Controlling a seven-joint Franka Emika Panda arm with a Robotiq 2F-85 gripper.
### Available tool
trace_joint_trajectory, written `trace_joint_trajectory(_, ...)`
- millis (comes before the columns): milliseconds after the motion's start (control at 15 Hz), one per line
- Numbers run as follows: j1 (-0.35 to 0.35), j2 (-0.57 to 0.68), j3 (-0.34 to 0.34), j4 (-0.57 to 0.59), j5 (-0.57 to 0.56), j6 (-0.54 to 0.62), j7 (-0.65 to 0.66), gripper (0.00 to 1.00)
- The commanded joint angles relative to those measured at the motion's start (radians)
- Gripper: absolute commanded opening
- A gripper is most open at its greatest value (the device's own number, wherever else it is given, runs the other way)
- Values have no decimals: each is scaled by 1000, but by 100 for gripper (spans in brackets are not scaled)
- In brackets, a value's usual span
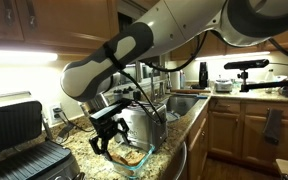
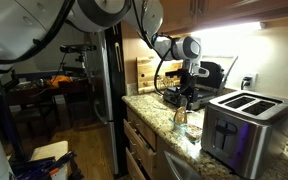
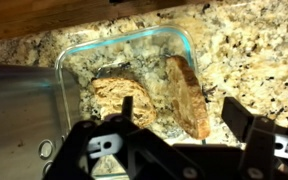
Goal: Put a slice of bread into the toaster
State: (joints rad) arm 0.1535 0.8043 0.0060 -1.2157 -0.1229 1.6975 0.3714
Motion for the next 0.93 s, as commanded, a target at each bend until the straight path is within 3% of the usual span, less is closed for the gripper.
trace_joint_trajectory(0,10,12,-16,27,17,-28,5,60)
trace_joint_trajectory(533,10,11,-16,29,17,-28,6,9)
trace_joint_trajectory(733,10,11,-16,29,18,-27,5,4)
trace_joint_trajectory(867,9,7,-15,25,19,-23,5,8)
